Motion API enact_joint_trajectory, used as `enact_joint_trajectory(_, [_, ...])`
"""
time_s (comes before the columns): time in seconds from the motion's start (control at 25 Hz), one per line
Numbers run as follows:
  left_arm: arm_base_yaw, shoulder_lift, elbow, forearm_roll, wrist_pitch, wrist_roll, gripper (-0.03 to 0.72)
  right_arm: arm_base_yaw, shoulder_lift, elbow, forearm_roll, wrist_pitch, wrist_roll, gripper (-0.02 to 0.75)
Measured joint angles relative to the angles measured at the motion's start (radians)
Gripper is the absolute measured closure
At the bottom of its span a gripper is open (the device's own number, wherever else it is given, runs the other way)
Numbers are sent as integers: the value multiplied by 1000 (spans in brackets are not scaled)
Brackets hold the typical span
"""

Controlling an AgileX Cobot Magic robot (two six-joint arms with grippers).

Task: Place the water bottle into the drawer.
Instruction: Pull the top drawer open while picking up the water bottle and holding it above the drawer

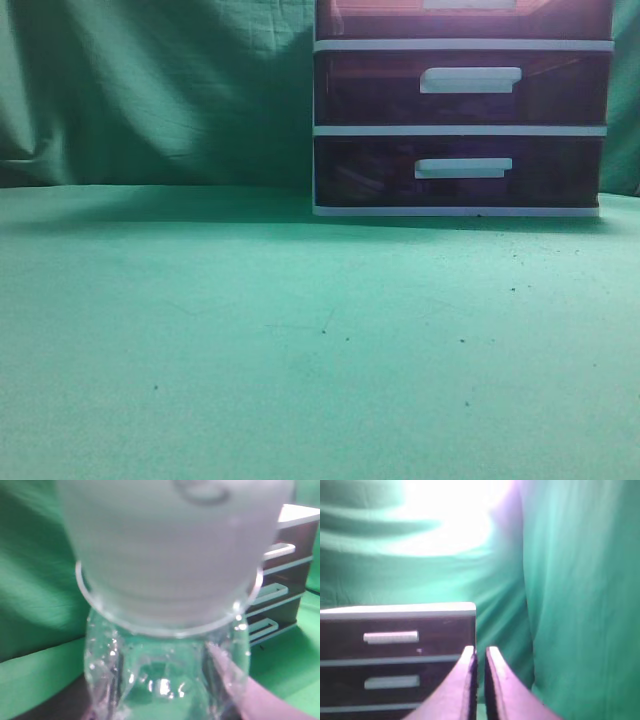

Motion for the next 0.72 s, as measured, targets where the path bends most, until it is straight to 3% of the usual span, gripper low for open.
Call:
enact_joint_trajectory(0.16, [-98,-24,-2,7,100,-8,391,0,57,-165,4,140,-106,690])
enact_joint_trajectory(0.36, [-199,-16,-2,7,170,-8,391,0,329,-411,-35,389,-315,690])
enact_joint_trajectory(0.6, [-216,6,-2,7,176,-9,391,9,703,-624,-45,517,-629,690])
enact_joint_trajectory(0.72, [-216,10,-2,7,183,-10,391,79,841,-718,-48,520,-751,690])
